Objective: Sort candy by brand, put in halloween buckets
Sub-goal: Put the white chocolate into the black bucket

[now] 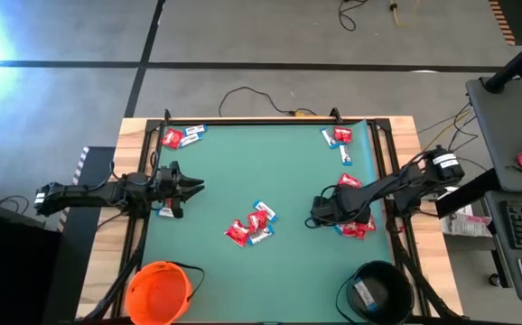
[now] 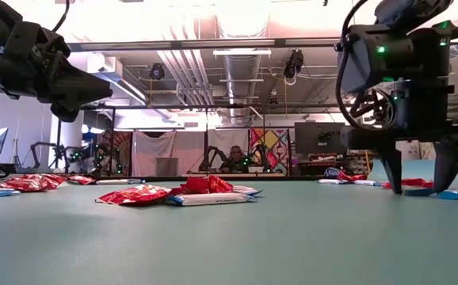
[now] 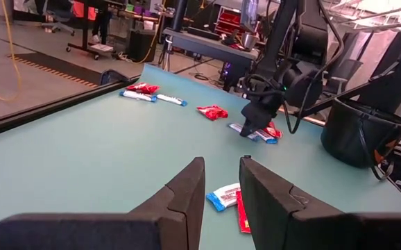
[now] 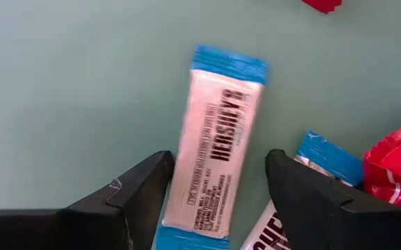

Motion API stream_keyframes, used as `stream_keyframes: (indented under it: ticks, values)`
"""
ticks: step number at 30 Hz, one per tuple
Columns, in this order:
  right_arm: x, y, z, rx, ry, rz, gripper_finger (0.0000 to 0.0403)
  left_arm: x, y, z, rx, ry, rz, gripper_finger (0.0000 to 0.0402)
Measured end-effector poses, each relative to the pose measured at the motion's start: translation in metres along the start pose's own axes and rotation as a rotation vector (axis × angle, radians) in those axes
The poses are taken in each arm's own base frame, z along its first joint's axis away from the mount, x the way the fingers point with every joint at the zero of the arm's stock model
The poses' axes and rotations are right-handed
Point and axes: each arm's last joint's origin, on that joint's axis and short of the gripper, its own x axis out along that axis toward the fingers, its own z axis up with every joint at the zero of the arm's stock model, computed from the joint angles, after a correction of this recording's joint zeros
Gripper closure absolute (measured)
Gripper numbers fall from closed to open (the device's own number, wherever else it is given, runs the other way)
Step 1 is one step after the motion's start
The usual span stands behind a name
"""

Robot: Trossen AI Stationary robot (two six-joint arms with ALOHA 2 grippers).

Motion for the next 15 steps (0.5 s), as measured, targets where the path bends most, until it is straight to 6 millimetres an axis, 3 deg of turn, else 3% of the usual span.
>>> stream_keyframes:
  ticks: [15]
  values:
    - [0.003, 0.018, -0.002, -0.261, -0.114, 0.107, 0.0190, 0.000, 0.000, 0.000, 0.000, -0.001, 0.000, 0.0326]
